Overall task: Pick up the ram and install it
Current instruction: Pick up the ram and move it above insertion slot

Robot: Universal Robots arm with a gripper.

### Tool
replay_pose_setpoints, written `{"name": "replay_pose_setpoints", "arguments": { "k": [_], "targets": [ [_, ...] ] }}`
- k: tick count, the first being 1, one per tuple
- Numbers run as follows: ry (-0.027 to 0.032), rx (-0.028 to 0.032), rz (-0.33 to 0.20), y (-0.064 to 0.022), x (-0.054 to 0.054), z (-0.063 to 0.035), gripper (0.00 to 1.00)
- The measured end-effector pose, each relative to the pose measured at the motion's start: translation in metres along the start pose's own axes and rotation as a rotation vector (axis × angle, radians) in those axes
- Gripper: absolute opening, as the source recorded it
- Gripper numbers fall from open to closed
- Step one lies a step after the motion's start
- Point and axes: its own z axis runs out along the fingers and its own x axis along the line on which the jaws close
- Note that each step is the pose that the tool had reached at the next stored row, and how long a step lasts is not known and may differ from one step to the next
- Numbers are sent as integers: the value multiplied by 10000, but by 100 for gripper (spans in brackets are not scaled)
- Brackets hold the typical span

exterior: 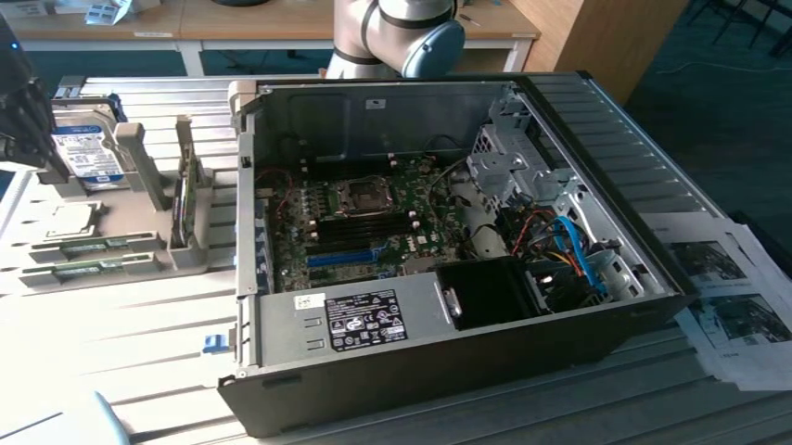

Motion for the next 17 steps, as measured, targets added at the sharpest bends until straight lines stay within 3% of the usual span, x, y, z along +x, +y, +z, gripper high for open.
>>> {"name": "replay_pose_setpoints", "arguments": {
  "k": [17],
  "targets": [
    [0, 0, 0, 33, 14, 167, 10]
  ]
}}
